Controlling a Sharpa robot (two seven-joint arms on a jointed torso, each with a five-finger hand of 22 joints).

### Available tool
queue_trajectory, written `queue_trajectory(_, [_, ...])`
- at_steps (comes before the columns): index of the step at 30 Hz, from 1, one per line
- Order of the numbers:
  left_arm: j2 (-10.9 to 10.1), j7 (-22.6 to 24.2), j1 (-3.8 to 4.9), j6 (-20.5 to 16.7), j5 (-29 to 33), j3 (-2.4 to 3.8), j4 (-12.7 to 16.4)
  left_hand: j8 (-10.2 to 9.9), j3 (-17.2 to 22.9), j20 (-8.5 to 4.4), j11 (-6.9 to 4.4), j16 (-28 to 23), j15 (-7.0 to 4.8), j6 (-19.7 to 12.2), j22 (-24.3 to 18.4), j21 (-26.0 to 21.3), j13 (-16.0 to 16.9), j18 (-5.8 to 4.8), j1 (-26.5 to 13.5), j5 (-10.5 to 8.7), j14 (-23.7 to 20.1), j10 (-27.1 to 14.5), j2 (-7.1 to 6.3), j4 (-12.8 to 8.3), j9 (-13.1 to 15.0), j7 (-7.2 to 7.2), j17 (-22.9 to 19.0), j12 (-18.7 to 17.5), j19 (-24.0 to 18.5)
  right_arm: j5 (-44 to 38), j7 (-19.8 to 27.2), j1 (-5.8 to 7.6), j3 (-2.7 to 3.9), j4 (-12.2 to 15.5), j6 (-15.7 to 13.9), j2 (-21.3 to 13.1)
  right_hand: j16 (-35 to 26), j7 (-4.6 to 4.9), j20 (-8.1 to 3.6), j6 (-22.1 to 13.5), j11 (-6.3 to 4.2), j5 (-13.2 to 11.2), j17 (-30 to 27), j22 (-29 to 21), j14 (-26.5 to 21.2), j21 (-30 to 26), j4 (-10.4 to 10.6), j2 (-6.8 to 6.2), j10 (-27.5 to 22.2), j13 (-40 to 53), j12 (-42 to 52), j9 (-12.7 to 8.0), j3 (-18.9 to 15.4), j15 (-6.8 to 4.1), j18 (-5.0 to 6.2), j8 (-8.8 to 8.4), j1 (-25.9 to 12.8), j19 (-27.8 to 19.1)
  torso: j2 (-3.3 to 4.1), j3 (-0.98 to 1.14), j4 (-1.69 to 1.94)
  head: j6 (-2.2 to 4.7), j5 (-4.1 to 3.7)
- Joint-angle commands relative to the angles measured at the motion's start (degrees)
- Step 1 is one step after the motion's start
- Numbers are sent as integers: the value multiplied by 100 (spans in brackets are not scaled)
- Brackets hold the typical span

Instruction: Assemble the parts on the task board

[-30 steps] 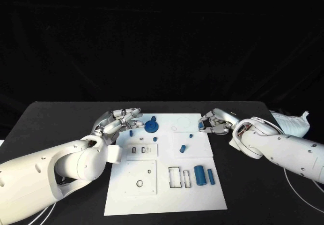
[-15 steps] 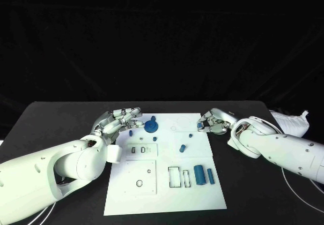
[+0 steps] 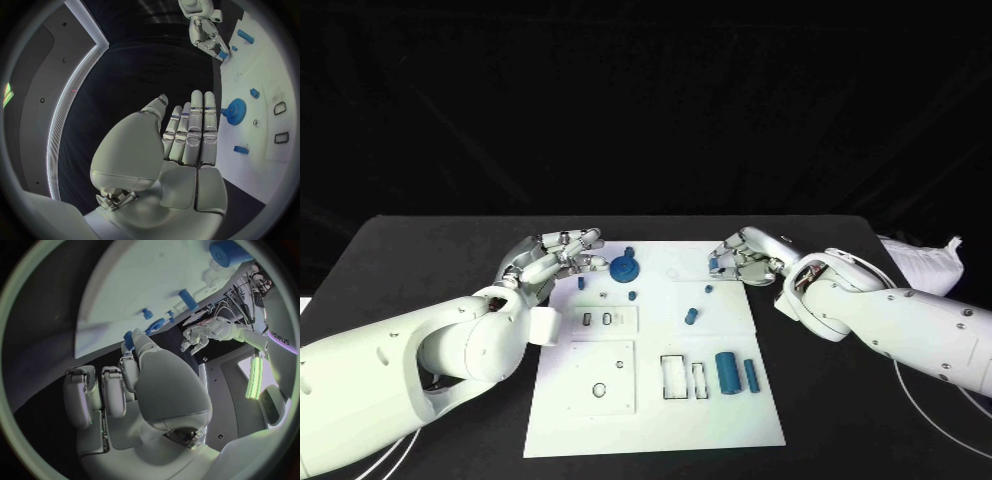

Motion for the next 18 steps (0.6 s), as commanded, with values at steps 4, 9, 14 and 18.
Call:
queue_trajectory(4, [7, 28, 5, 122, -17, 4, -89, -38, 7, -5, 11, -36, -7, -47, 10, 35, -8, -5, 24, -11, -49, -60, -7, -36, -9, 19, 14, -52, -57, -130, -552, 62, 13, 521, 18, 145, -21, -158, -49, 118, -215, 30, 980, 1393, 487, 23, 51, 27, 152, -544, -74, 55, 9, -31, -95, 18, -80, 527, -53, -18, 1, -47, 46])
queue_trajectory(9, [28, 21, 4, 131, 164, 4, -178, -43, 14, -3, 14, -45, -2, -54, 12, 35, -8, -7, 19, -11, -60, -69, -8, -42, -9, 20, 18, -60, -67, -426, -870, 72, -8, 755, 159, 423, -31, -151, -48, 97, -210, 49, 965, 1393, 483, 23, 51, 32, 136, -563, -106, 52, 21, -28, -95, 1, -101, 527, -91, -35, 38, -65, 57])
queue_trajectory(14, [34, 26, 4, 141, 243, 4, -232, -44, 16, -2, 14, -47, -2, -55, 13, 35, -9, -7, 19, -11, -62, -71, -8, -44, -9, 19, 19, -62, -69, -721, -1027, 46, -75, 906, 237, 658, -34, -149, -47, 97, -208, 106, 962, 1395, 482, 24, 50, 27, 133, -565, -114, 54, 31, -26, -95, -5, -125, 529, -129, -63, 68, -105, 62])
queue_trajectory(18, [28, 34, 5, 145, 264, 4, -288, -47, 27, 3, 18, -66, 6, -58, 14, 32, -9, -10, 11, -11, -86, -78, -10, -54, -8, 21, 23, -70, -93, -908, -1143, -40, -129, 920, 340, 889, -39, -152, -47, 104, -210, 164, 954, 1395, 481, 24, 40, 10, 131, -568, -123, 58, 40, -27, -95, -7, -143, 529, -162, -91, 83, -148, 88])
